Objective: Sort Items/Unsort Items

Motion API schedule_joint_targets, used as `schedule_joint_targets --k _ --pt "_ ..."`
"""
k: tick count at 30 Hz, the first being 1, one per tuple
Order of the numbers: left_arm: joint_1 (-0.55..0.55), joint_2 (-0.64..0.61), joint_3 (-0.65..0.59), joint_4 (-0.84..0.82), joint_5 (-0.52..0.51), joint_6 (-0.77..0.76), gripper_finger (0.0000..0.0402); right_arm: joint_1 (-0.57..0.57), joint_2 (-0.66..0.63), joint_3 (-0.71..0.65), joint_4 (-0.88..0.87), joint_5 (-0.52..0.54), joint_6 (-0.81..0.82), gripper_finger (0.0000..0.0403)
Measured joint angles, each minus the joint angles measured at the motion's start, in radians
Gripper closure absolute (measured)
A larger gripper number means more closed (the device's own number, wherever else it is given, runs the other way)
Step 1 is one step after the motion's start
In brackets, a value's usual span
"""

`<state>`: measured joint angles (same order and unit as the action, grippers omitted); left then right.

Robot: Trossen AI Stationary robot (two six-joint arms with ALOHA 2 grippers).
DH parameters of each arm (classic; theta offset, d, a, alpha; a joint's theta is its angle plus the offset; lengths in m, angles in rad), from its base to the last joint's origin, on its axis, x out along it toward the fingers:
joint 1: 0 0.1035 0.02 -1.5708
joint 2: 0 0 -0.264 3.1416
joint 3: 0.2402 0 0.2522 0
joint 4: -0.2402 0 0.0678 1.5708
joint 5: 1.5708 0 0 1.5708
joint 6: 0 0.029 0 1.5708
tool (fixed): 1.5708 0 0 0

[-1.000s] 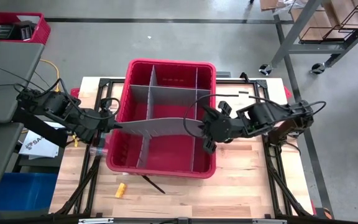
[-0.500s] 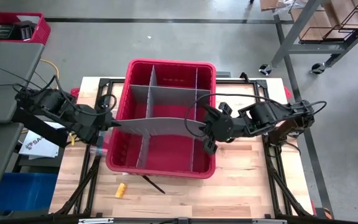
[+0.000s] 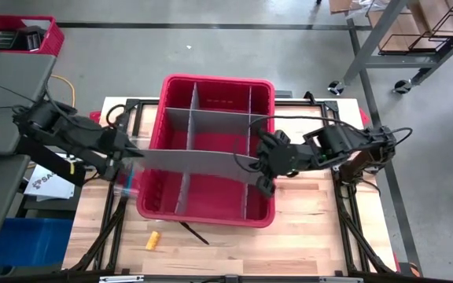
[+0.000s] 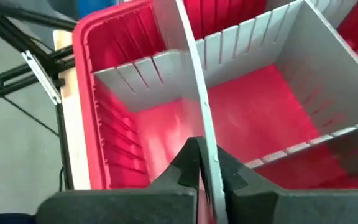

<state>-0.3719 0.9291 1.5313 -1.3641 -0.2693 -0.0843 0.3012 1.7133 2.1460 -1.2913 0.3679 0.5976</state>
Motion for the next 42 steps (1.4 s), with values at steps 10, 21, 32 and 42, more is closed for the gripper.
schedule_joint_targets --k 10,21,32,42 --pt "0.000 0.024 0.006 0.074 0.018 0.085 0.0401 0.026 -0.001 0.021 -0.041 -0.050 0.009 0.0403" --pt "0.027 0.113 0.005 0.126 0.022 0.107 0.0401 0.033 -0.006 0.178 -0.192 0.047 0.004 0.0403" --pt "0.016 0.118 0.004 0.050 0.047 0.020 0.0401 0.034 -0.005 0.115 -0.138 0.047 -0.032 0.0403" --pt "0.015 0.119 0.004 0.010 0.009 0.037 0.0401 0.034 -0.004 0.114 -0.127 0.047 -0.038 0.0403"
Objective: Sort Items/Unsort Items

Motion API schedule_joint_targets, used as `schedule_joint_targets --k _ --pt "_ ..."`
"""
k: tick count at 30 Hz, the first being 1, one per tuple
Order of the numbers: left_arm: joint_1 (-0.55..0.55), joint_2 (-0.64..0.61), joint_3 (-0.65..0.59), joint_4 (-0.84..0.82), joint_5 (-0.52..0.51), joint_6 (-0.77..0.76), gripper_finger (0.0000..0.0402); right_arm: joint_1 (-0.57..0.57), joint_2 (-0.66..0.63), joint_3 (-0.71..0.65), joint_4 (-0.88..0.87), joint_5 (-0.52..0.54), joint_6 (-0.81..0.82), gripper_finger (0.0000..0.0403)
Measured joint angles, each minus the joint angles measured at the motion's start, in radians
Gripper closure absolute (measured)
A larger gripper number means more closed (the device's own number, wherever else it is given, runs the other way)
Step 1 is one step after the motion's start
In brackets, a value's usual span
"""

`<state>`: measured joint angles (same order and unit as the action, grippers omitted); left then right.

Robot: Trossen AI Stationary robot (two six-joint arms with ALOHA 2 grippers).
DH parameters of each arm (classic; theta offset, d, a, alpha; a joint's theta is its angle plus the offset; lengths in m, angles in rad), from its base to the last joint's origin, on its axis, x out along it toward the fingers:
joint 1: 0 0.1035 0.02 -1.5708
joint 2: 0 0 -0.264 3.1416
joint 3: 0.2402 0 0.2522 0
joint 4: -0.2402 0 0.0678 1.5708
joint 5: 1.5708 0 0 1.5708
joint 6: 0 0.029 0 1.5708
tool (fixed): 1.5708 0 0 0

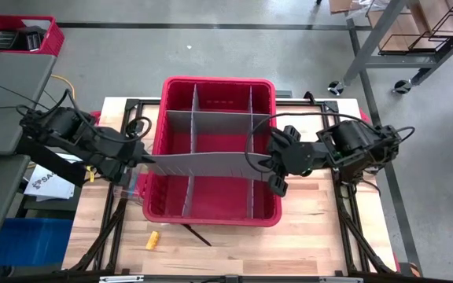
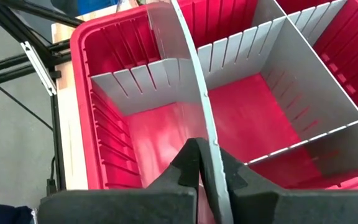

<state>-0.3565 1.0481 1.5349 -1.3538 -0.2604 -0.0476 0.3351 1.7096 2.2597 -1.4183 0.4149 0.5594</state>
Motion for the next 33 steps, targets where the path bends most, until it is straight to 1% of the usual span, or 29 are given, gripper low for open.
schedule_joint_targets --k 5,10,19,24,29,33 --pt "0.001 0.002 0.000 -0.049 -0.003 -0.004 0.0401 0.000 0.002 0.000 0.011 0.001 -0.017 0.0403" --pt "0.001 0.001 0.000 -0.049 -0.008 -0.003 0.0401 -0.001 0.003 0.000 -0.003 0.017 -0.066 0.0403" --pt "0.001 0.001 0.000 -0.054 -0.015 0.001 0.0401 0.008 0.015 0.000 -0.052 0.026 -0.034 0.0403" --pt "0.001 0.002 0.000 -0.046 -0.020 0.006 0.0401 0.023 -0.004 -0.093 -0.059 0.048 0.004 0.0403" --pt "0.001 -0.001 0.002 -0.042 -0.028 0.008 0.0401 0.026 -0.044 -0.213 0.043 0.048 0.009 0.0403" --pt "0.001 -0.001 0.002 -0.031 -0.029 0.019 0.0401 0.018 -0.081 -0.267 0.060 0.048 0.004 0.0403"
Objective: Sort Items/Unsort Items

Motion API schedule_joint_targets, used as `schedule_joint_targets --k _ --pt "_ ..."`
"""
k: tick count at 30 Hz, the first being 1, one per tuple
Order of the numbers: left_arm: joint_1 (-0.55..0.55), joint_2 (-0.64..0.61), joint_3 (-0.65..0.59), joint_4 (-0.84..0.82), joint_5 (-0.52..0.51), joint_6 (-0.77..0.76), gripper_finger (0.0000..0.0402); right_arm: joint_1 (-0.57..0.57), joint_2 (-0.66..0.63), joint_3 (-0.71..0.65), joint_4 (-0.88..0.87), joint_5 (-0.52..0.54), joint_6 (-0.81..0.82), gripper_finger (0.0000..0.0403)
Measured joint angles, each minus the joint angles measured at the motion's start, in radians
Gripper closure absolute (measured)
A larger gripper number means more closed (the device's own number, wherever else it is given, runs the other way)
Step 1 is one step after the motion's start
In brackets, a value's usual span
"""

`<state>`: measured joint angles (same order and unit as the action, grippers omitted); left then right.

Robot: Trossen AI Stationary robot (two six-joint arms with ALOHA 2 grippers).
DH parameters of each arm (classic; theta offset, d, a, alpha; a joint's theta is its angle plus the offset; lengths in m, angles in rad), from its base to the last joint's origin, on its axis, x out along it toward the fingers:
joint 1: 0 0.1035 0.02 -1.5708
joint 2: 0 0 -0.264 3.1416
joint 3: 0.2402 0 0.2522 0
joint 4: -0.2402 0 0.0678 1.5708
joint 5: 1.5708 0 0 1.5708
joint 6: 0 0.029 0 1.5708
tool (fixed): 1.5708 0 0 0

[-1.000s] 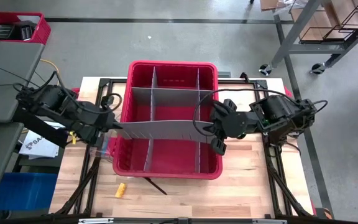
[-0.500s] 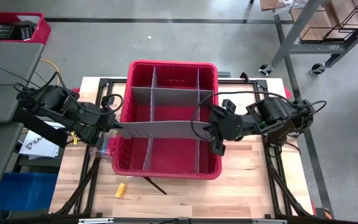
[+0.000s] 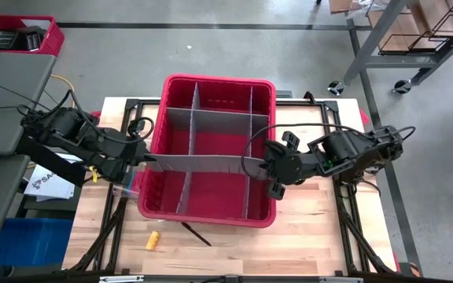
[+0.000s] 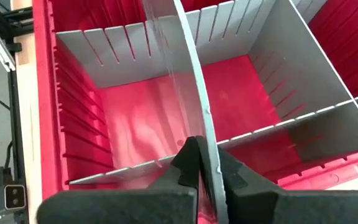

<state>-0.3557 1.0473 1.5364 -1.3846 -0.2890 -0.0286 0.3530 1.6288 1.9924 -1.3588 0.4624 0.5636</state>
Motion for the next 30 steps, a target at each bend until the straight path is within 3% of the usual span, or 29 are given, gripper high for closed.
schedule_joint_targets --k 19,30 --pt "0.000 0.001 -0.002 0.060 0.053 -0.011 0.0401 -0.005 -0.044 -0.057 0.031 -0.133 -0.009 0.0403" --pt "-0.001 0.002 -0.002 0.042 -0.009 0.013 0.0401 -0.007 -0.052 -0.058 0.020 -0.111 0.007 0.0403"
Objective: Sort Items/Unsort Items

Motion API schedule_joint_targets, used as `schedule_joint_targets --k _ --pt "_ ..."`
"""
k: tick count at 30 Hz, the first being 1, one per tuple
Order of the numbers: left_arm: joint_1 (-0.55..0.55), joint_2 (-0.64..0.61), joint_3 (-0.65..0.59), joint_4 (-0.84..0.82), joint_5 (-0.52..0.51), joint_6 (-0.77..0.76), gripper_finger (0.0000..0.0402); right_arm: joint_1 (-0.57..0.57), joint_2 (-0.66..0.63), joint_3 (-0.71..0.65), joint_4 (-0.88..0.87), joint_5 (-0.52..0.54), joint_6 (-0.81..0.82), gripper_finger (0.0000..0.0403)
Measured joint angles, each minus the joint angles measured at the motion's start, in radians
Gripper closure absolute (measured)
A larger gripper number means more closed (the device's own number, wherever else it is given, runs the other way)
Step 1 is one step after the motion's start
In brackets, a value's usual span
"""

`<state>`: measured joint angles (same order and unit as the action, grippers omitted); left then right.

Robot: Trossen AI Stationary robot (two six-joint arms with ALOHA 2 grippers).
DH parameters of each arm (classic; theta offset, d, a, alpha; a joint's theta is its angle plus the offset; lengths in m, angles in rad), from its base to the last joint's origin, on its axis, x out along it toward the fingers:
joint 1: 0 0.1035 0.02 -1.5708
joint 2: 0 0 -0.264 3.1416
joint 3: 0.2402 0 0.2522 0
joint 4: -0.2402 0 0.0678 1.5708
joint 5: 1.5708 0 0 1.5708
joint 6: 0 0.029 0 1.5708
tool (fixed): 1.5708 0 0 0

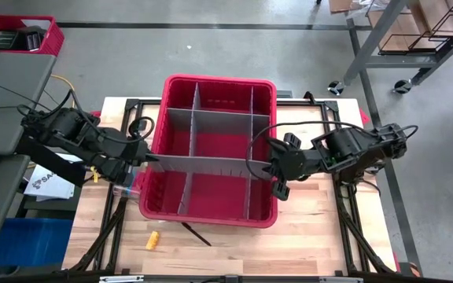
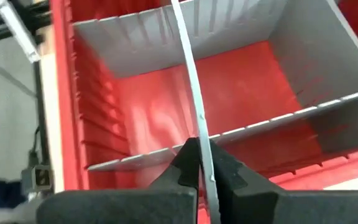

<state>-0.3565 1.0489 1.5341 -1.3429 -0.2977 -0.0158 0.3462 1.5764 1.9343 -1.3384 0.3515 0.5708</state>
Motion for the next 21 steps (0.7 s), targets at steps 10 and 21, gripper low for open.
schedule_joint_targets --k 10,21 --pt "0.000 0.015 0.001 0.020 -0.038 0.019 0.0401 0.000 -0.005 0.007 -0.026 -0.029 0.004 0.0403" --pt "0.001 0.033 0.002 0.030 0.016 -0.014 0.0401 -0.006 -0.047 0.009 -0.047 -0.053 -0.001 0.0403"
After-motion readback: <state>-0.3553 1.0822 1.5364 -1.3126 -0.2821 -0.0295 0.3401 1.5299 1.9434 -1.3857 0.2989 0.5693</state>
